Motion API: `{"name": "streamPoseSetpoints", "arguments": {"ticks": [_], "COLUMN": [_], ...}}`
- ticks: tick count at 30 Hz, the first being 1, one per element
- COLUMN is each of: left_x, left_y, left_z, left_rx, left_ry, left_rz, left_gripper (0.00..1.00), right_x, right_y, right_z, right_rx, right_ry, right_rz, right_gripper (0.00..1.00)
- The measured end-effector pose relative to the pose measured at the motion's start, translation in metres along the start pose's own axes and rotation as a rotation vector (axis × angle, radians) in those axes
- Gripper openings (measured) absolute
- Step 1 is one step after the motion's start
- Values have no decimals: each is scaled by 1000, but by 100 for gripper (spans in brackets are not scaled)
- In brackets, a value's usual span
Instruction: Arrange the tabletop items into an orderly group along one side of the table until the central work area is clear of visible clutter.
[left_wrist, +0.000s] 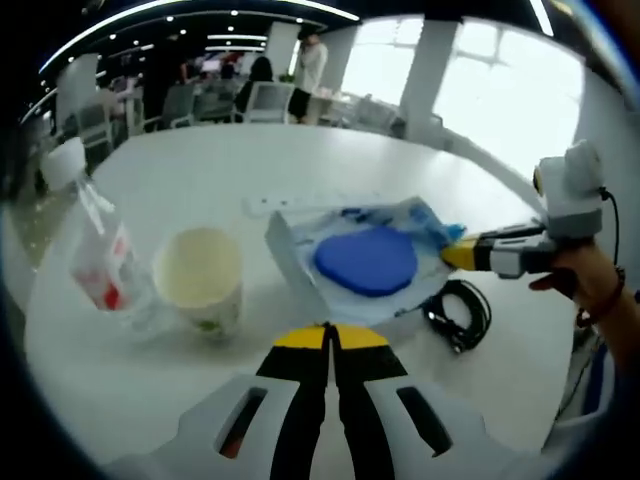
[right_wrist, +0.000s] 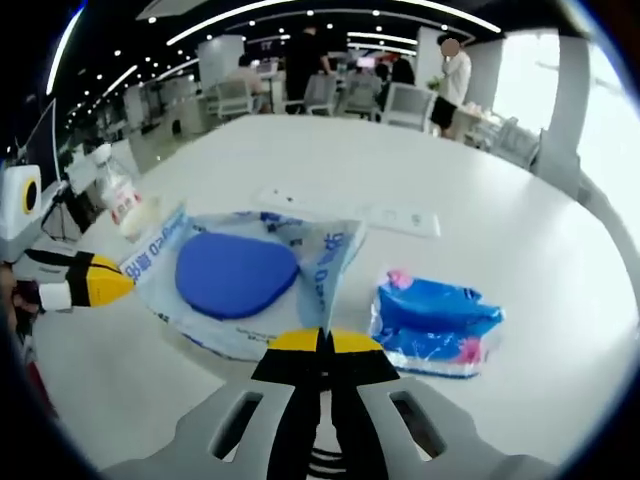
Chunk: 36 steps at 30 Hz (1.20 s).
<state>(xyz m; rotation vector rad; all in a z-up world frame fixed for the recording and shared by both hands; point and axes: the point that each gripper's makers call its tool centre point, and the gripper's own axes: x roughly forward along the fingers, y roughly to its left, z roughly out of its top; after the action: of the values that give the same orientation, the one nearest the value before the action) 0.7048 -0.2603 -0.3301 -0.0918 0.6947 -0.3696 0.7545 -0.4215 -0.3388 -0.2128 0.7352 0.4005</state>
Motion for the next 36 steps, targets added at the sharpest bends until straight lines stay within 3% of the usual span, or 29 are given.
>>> {"name": "streamPoseSetpoints", "arguments": {"ticks": [5,9,24,36], "left_x": [14,22,39,42], "left_y": [7,15,27,27], "left_z": [-3,-6,-28,-30], "left_rx": [-13,21,-18,-40], "left_ry": [-9,-20,4,-34], "left_rz": [42,87,102,124], "left_gripper": [0,0,0,0], "right_x": [12,19,37,44], "right_y": [-1,-2,4,-2], "right_z": [-7,-6,-20,-23], "right_rx": [8,28,0,-16], "right_ry": [21,8,39,42], "right_rz": [1,25,54,55], "right_gripper": [1,1,2,3]}}
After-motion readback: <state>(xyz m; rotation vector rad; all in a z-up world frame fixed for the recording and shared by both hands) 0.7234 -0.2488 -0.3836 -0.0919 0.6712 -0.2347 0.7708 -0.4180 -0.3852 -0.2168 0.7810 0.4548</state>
